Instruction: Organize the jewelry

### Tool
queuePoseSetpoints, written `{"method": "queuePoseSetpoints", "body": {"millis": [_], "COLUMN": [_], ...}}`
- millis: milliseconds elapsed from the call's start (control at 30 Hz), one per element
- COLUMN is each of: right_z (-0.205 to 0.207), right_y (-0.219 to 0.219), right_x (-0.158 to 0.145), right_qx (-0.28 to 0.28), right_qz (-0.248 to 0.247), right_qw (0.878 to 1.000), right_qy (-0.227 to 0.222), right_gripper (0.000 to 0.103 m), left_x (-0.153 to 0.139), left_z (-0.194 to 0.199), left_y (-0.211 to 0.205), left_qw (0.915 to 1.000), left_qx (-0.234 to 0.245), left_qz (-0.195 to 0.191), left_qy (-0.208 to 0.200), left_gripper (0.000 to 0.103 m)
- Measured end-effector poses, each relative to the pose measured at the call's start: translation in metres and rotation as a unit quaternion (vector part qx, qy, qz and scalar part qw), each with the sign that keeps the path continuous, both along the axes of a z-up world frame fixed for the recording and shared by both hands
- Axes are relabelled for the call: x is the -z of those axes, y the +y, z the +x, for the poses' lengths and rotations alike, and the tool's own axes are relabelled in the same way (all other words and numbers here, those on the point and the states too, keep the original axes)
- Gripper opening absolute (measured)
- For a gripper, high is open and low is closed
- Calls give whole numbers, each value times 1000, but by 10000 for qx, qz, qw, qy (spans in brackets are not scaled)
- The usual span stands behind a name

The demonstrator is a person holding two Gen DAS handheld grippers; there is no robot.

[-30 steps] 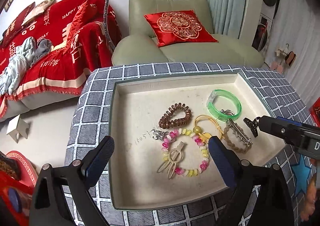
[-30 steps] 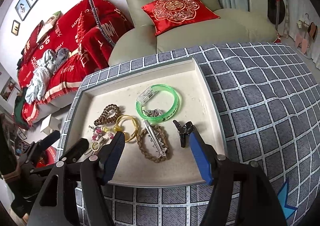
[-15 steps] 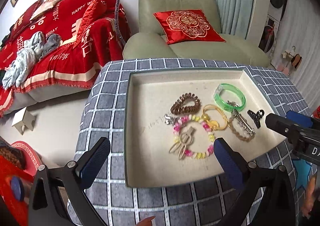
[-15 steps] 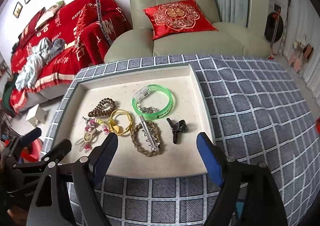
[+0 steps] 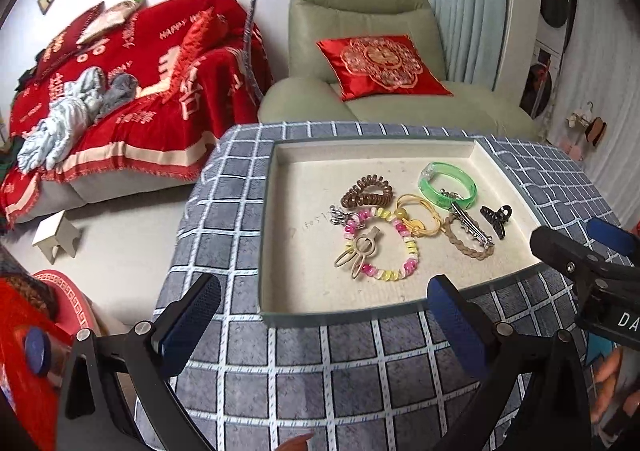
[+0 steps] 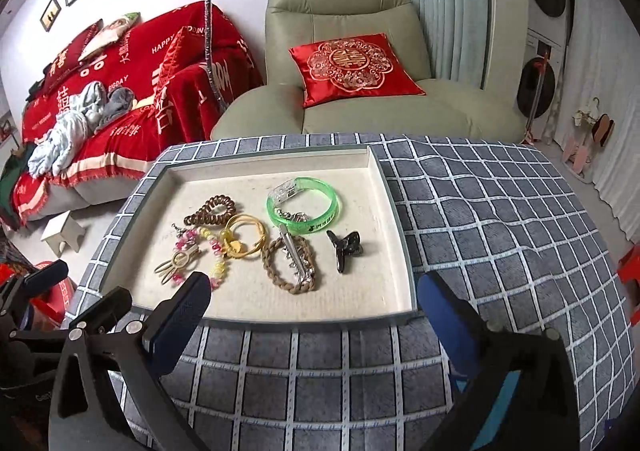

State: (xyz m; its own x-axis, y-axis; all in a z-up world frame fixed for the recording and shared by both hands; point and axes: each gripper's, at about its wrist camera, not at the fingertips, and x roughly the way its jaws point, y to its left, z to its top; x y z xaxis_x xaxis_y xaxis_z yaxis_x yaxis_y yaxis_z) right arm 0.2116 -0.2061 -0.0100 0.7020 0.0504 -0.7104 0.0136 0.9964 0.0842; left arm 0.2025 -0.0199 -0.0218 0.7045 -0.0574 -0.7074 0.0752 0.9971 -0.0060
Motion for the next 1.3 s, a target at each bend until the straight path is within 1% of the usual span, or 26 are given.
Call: {"method": "queuePoseSetpoints", "body": {"millis": [133,267,500,667,933,1300], "right_z": [-17,-36,-62,-75,-78,-80], "right_y": [2,1,0,1,-1,-1], "right_x": [0,4,14,12,3,-1], "right_qx": [-4,47,231,231,213,186], "right_qz": [-118,-208,-309,-394,-342,-351], "right_qw": [9999,9997,9992,9988,9987,9986], "right_qy": [-45,-78,-54,-196,-306,-346], "right_gripper": [103,103,103,103,103,103], "left_x": [-1,2,10,12,9,8], "left_z": [-19,-36,-57,-63,-65,-66], "left_y": [2,5,7,0,-10,-9], "left_qw": [9997,9992,9989,9989,9990,9988], "left_qx": [-143,-268,-398,-387,-319,-372], "left_qz": [47,79,66,109,202,243], "left_qy": [-179,-272,-220,-223,-242,-189], "left_gripper": [103,103,103,103,103,103]}}
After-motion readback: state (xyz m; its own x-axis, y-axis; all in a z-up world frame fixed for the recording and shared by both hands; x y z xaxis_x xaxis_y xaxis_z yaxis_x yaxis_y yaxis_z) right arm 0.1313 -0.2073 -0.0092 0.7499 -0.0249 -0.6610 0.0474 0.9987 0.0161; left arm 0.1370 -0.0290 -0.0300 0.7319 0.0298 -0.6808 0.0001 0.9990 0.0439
